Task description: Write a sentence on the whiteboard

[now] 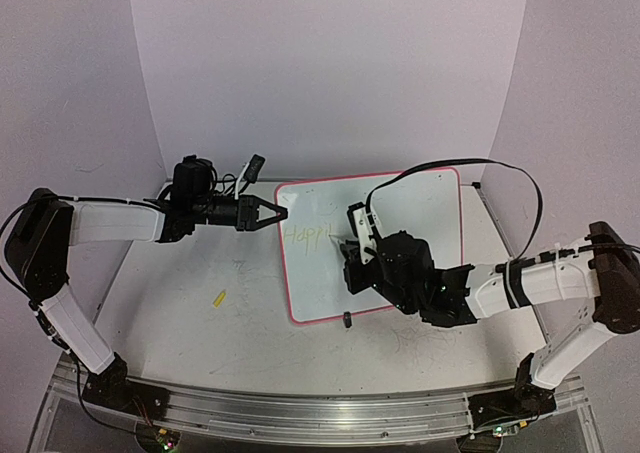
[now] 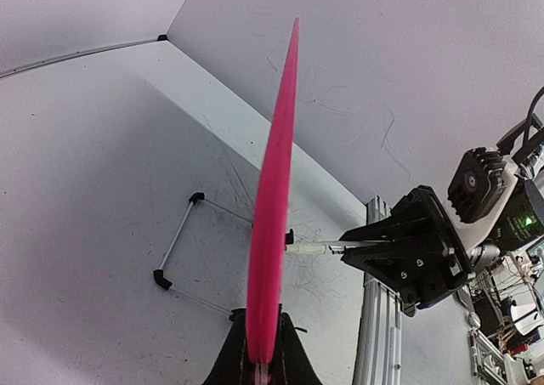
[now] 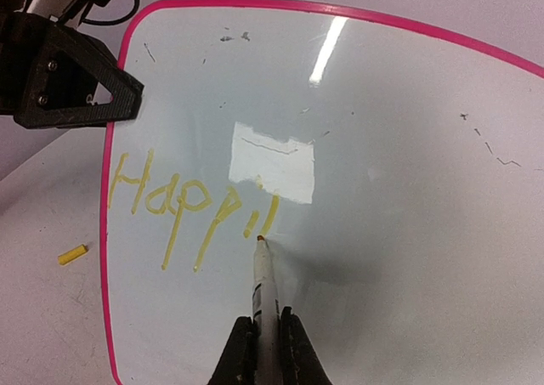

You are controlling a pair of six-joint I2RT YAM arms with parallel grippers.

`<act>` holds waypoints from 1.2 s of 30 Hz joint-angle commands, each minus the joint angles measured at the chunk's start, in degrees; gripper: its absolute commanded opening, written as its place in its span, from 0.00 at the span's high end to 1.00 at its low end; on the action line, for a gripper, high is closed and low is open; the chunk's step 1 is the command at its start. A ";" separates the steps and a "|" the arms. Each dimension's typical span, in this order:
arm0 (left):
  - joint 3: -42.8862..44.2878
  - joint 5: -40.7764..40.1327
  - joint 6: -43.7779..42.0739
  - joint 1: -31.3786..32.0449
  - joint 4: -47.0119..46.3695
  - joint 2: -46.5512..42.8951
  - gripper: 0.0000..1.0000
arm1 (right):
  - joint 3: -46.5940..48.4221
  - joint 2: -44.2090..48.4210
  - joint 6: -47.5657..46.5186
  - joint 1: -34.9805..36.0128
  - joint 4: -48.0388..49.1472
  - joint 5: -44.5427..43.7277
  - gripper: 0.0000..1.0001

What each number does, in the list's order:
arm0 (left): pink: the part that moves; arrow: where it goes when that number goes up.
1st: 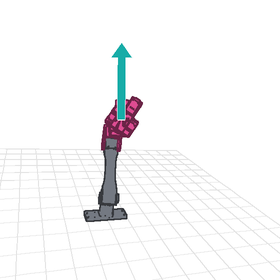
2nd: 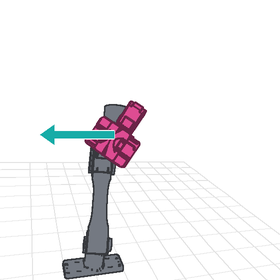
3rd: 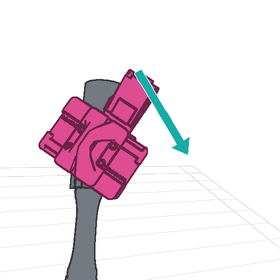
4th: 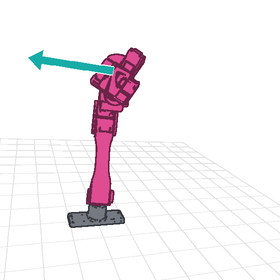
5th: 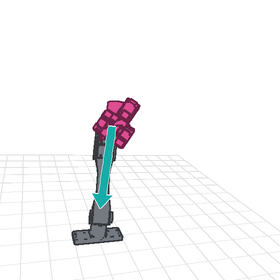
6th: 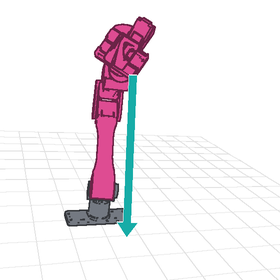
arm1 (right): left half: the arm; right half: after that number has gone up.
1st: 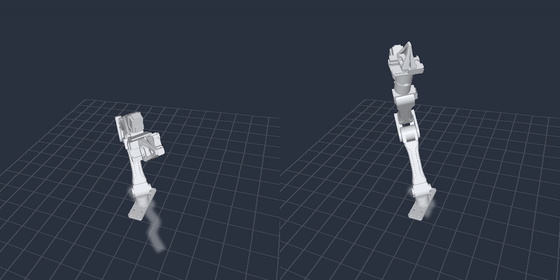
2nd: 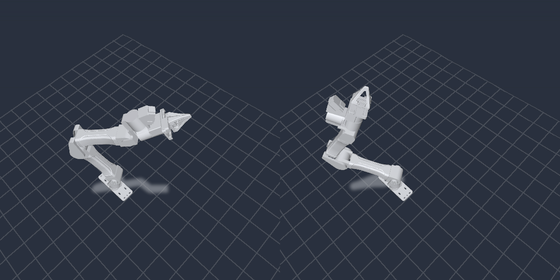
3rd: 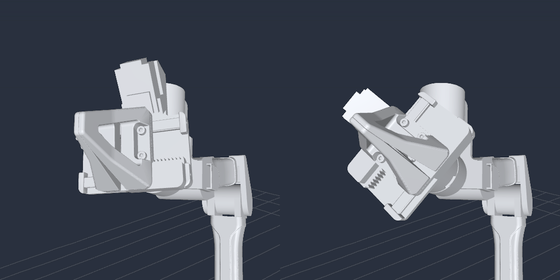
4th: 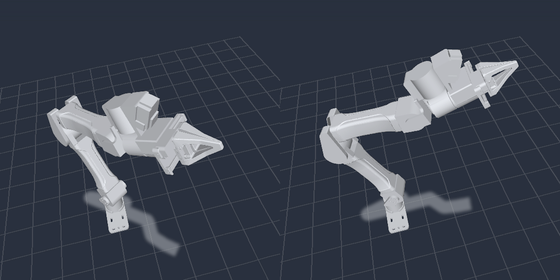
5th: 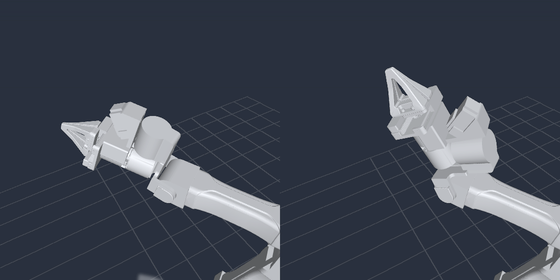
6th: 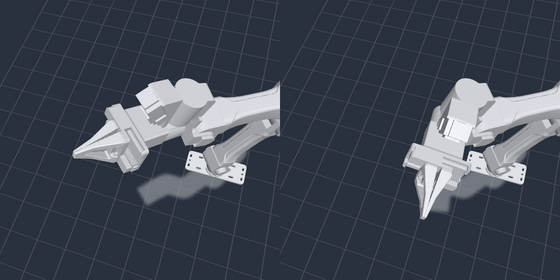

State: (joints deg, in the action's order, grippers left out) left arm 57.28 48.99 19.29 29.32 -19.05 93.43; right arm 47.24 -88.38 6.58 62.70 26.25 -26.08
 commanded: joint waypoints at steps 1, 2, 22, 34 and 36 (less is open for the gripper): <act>0.52 -2.20 -1.28 -0.05 2.28 -1.93 1.00 | 2.32 0.21 -1.31 -0.57 1.23 -1.98 1.00; 0.51 -2.12 -1.27 -0.04 2.29 -1.88 1.00 | 2.44 0.11 -1.51 -0.73 1.42 -1.93 1.00; 0.64 -1.96 -1.26 0.21 2.27 -1.77 1.00 | 3.19 0.02 -0.96 -2.34 1.07 -3.17 1.00; 0.63 -2.06 -1.27 0.30 2.32 -1.68 1.00 | 0.54 2.09 1.71 -2.17 -1.98 -3.03 1.00; 0.63 -2.06 -1.27 0.30 2.27 -1.69 1.00 | 0.06 2.34 2.01 -2.10 -2.28 -2.60 1.00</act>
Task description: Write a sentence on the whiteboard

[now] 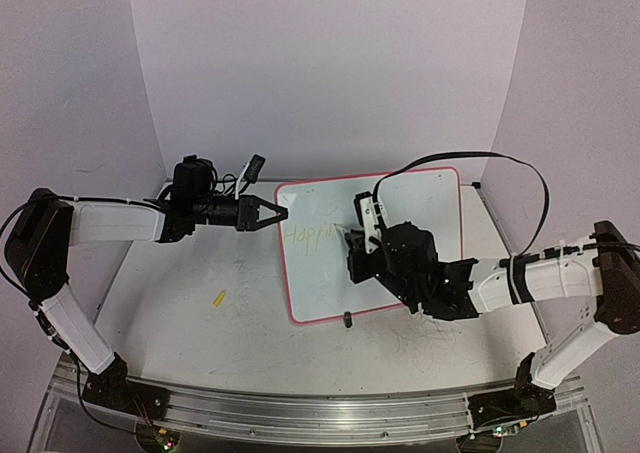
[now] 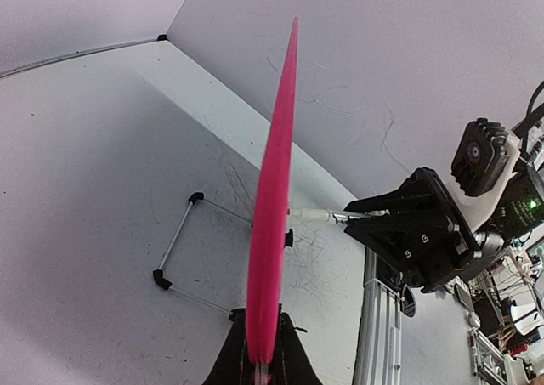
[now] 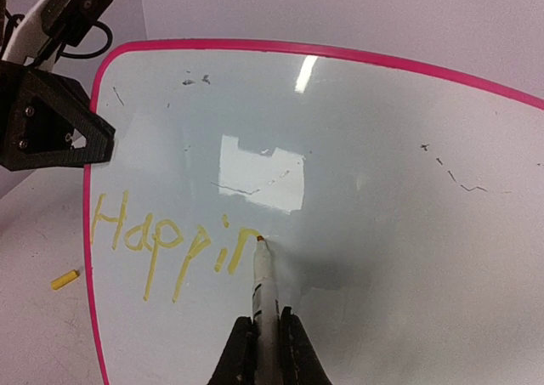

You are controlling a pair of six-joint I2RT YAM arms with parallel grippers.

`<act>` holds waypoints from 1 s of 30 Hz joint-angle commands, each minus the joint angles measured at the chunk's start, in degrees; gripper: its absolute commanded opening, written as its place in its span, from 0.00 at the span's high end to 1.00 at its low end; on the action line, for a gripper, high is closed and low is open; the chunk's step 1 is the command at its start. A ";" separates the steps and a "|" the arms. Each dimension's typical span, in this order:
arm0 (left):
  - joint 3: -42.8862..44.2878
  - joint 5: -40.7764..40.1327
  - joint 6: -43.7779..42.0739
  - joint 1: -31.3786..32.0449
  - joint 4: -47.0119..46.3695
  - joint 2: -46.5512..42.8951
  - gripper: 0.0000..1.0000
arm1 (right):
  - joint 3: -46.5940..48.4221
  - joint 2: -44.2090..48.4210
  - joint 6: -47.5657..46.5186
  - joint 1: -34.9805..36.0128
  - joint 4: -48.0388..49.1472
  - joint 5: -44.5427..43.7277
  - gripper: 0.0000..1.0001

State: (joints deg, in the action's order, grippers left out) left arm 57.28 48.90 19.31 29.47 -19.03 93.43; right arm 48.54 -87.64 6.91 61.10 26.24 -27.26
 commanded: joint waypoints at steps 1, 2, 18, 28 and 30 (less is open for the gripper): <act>0.64 -1.97 -1.29 0.16 2.26 -1.65 1.00 | -1.48 1.67 1.83 -0.44 -2.38 -1.20 1.00; 0.68 -1.93 -1.29 0.16 2.26 -1.60 1.00 | -1.70 1.69 2.06 -0.38 -2.48 -0.97 1.00; 0.62 -1.92 -1.29 0.23 2.33 -1.71 1.00 | -3.18 1.87 3.91 0.19 -3.78 1.14 1.00; 0.59 -1.96 -1.38 0.24 2.31 -1.66 1.00 | -1.80 5.29 2.53 0.19 -2.49 0.87 1.00; 0.59 -1.97 -1.38 0.24 2.31 -1.59 1.00 | -1.87 6.00 2.58 0.14 -2.07 0.70 1.00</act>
State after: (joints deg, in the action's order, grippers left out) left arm 57.28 48.88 19.27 29.58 -19.05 93.39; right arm 46.19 -85.16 9.87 61.43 23.75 -25.67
